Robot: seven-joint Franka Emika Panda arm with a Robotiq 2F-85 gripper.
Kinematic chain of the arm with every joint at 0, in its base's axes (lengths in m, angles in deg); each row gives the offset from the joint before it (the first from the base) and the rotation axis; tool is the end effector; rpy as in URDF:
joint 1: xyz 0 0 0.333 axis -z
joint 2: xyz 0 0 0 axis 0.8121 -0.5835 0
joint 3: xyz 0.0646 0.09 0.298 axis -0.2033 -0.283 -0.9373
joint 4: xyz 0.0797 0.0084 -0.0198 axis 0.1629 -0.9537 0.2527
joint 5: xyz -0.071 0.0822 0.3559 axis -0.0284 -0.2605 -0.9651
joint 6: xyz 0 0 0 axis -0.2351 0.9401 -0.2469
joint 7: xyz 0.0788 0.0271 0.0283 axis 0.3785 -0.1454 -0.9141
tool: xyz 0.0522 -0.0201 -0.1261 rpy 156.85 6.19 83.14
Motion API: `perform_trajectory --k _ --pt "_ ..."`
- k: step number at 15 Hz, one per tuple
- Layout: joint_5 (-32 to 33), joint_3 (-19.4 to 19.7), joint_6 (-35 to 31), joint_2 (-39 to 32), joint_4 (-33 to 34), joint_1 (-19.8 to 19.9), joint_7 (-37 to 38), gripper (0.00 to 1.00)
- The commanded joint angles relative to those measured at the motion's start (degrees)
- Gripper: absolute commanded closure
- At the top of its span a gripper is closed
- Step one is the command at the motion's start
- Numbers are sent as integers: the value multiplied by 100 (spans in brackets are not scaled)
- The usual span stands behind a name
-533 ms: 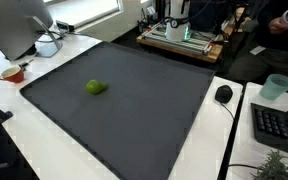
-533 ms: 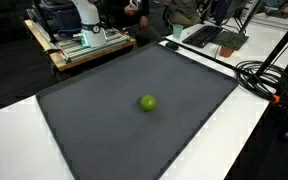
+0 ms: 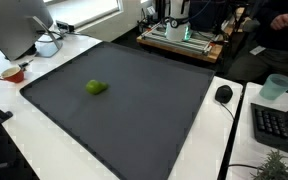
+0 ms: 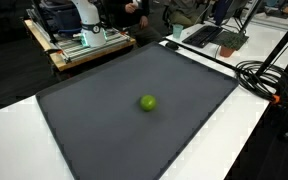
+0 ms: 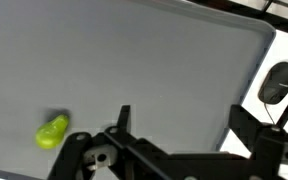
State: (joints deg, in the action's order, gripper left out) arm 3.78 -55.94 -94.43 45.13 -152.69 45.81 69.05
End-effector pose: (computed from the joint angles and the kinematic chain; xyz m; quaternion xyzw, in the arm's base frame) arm 0.3737 0.1222 0.4223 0.9900 0.1373 0.0137 0.0293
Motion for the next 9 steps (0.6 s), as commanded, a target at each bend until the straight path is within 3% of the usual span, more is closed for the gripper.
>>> perform_trajectory --k 1,6,9 --pt "-77 -6 -1012 -186 -292 167 746 0" --pt "195 -152 -3162 -849 -997 626 2054 0" --pt "315 -247 -4082 -1270 -1347 965 2898 0"
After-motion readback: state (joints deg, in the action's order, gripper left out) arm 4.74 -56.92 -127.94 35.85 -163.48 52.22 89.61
